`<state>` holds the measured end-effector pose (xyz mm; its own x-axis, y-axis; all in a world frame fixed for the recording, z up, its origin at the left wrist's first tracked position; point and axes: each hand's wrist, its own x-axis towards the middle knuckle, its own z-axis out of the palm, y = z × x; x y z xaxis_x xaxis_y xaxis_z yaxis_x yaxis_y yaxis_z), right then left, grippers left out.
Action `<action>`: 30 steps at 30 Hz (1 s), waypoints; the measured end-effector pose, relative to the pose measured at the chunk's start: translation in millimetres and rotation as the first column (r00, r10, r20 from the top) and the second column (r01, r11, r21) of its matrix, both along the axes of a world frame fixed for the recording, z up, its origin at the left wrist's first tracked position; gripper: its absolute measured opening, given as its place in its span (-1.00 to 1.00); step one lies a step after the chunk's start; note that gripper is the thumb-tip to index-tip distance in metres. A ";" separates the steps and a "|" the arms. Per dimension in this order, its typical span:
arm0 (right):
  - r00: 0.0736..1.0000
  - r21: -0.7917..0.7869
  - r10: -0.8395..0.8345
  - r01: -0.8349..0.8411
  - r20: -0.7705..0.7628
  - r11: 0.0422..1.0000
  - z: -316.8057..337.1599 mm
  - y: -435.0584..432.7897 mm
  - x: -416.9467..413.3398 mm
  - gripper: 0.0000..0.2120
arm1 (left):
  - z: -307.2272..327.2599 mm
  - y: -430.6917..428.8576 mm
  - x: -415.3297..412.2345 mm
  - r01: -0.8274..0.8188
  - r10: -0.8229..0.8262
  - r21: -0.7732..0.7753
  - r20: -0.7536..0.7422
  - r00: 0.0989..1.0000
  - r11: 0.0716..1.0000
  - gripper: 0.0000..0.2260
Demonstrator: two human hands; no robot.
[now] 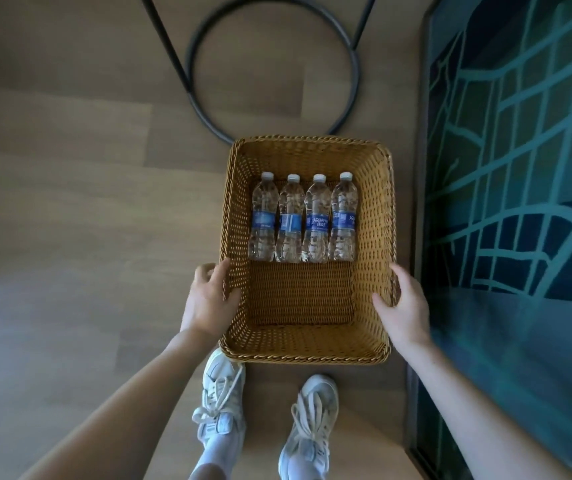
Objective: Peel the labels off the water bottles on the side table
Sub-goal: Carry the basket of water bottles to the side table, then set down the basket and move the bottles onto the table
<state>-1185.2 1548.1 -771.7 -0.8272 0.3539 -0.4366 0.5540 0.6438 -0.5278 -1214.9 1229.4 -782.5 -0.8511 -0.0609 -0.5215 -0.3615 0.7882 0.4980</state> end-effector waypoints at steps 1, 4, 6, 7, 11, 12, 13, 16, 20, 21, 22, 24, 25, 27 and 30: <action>0.998 0.019 -0.011 0.012 -0.058 1.000 22.7 -5.7 -4.9 -0.48 | 23.4 5.7 -5.4 0.021 -0.021 -0.004 -0.029 0.999 1.000 -0.50; 0.975 0.018 -0.025 0.030 -0.219 0.999 104.5 -19.9 -15.9 -0.62 | 111.9 26.3 -16.7 0.185 -0.188 -0.034 -0.179 0.966 0.982 -0.60; 0.954 0.001 0.012 -0.012 -0.301 1.000 172.1 -29.4 -20.5 -0.67 | 184.7 39.3 -19.5 0.298 -0.308 -0.080 -0.303 0.902 0.951 -0.67; 0.941 0.016 0.056 -0.054 -0.335 0.998 208.2 -34.0 -21.0 -0.68 | 223.4 44.7 -20.4 0.327 -0.342 -0.105 -0.355 0.870 0.939 -0.70; 0.869 0.117 0.238 -0.208 -0.433 0.971 365.0 -44.1 -14.9 -0.64 | 390.2 58.6 -19.4 0.358 -0.387 -0.156 -0.482 0.786 0.921 -0.75; 0.853 0.137 0.263 -0.225 -0.451 0.965 403.0 -44.1 -12.3 -0.64 | 430.0 59.8 -18.1 0.358 -0.392 -0.168 -0.504 0.769 0.918 -0.75; 0.833 0.167 0.293 -0.242 -0.468 0.956 439.1 -43.8 -7.9 -0.65 | 468.3 59.6 -14.7 0.357 -0.397 -0.182 -0.530 0.749 0.916 -0.73; 0.764 0.265 0.375 -0.273 -0.525 0.925 539.8 -42.4 7.4 -0.69 | 575.0 55.2 -0.3 0.380 -0.419 -0.198 -0.599 0.682 0.903 -0.62; 0.742 0.324 0.429 -0.295 -0.515 0.899 640.4 -37.7 31.4 -0.67 | 673.5 46.0 29.4 0.343 -0.414 -0.247 -0.682 0.603 0.906 -0.60; 0.727 0.342 0.445 -0.299 -0.523 0.891 658.0 -36.4 37.1 -0.65 | 689.1 43.3 37.6 0.342 -0.418 -0.259 -0.708 0.569 0.903 -0.60; 0.713 0.356 0.461 -0.307 -0.528 0.883 672.6 -35.2 41.9 -0.62 | 700.6 40.3 44.8 0.343 -0.422 -0.267 -0.731 0.537 0.900 -0.61; 0.688 0.386 0.494 -0.322 -0.532 0.864 691.0 -31.9 52.0 -0.56 | 712.4 34.5 57.8 0.343 -0.432 -0.287 -0.754 0.495 0.894 -0.63; 0.677 0.405 0.513 -0.330 -0.528 0.853 694.5 -30.3 57.9 -0.54 | 714.3 31.6 64.5 0.346 -0.444 -0.301 -0.753 0.485 0.889 -0.63; 0.676 0.425 0.546 -0.359 -0.496 0.831 692.7 -30.1 69.9 -0.52 | 711.9 27.0 78.7 0.345 -0.471 -0.332 -0.725 0.503 0.878 -0.62; 0.715 0.383 0.553 -0.410 -0.428 0.828 673.4 -37.4 91.7 -0.50 | 694.7 21.7 103.5 0.330 -0.477 -0.345 -0.636 0.606 0.879 -0.58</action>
<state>-1093.5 1510.7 -98.3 -0.9838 -0.1210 0.1322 -0.1663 0.8911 -0.4222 -1111.4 1251.1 -87.8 -0.9133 0.3534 0.2026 0.4016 0.8646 0.3021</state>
